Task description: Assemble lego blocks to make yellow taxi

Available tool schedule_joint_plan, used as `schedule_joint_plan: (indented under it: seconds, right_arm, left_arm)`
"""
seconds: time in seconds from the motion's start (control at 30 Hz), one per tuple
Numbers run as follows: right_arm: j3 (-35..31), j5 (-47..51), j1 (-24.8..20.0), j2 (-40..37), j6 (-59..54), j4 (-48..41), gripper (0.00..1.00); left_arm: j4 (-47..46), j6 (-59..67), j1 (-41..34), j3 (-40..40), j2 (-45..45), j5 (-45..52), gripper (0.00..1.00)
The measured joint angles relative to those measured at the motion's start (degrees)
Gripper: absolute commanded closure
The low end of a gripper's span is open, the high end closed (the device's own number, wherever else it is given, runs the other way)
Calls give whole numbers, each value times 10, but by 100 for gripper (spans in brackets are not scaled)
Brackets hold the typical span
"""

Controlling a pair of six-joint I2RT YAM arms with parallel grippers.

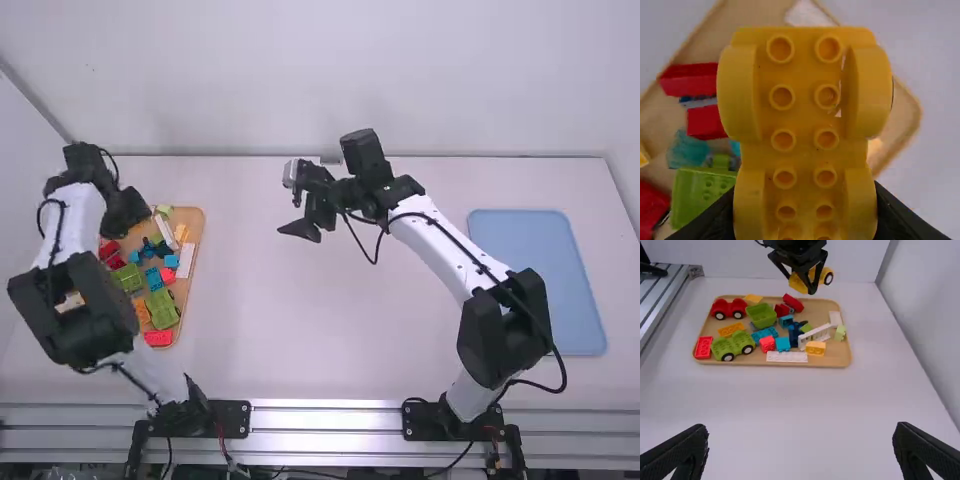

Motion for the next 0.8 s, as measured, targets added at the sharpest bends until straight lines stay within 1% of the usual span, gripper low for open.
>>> schedule_joint_plan:
  seconds: [0.03, 0.07, 0.1, 0.13, 0.17, 0.23, 0.3, 0.33, 0.37, 0.43, 0.47, 0.5, 0.57, 0.6, 0.63, 0.67, 0.7, 0.8]
  right_arm:
    - [0, 0, -1, 0, 0, -9, 1]
    - [0, 0, -2, 0, 0, -13, 1]
    - [0, 0, -3, 0, 0, -23, 1]
    - [0, -1, -6, 0, -1, -35, 1]
    - [0, -2, -10, -1, -1, -48, 1]
    - [0, -4, -18, -4, -2, -71, 1]
    - [0, -17, -36, -16, -20, -117, 1]
    - [0, -17, -36, -16, -20, -117, 1]
    - [0, -36, -50, -28, -41, -151, 1]
    - [0, -63, -68, -46, -80, -197, 1]
    - [0, -63, -68, -46, -80, -197, 1]
    - [0, -78, -81, -58, -109, -224, 2]
    - [0, -88, -94, -68, -133, -250, 1]
    - [0, -90, -96, -69, -136, -252, 1]
    - [0, -92, -99, -69, -142, -259, 2]
    - [0, -92, -102, -69, -146, -261, 1]
    - [0, -92, -104, -69, -150, -261, 1]
    - [-7, -93, -115, -73, -156, -253, 2]
  left_arm:
    - [30, 42, -28, -59, -41, 16, 91]
    - [38, 56, -38, -76, -52, 23, 90]
    - [55, 97, -66, -122, -84, 44, 85]
    - [65, 137, -92, -160, -109, 65, 87]
    - [73, 169, -116, -189, -129, 83, 87]
    - [80, 221, -156, -232, -158, 106, 93]
    - [81, 290, -225, -289, -195, 129, 95]
    - [81, 290, -225, -289, -195, 129, 95]
    - [85, 322, -269, -312, -203, 136, 98]
    - [96, 353, -326, -328, -203, 142, 98]
    - [96, 353, -326, -328, -203, 142, 98]
    - [103, 372, -365, -334, -199, 144, 98]
    - [128, 391, -416, -333, -181, 139, 98]
    - [131, 393, -422, -333, -178, 137, 98]
    - [138, 405, -446, -332, -161, 128, 98]
    - [141, 419, -463, -332, -146, 121, 89]
    - [141, 436, -478, -332, -130, 117, 83]
    - [162, 495, -517, -332, -80, 107, 85]
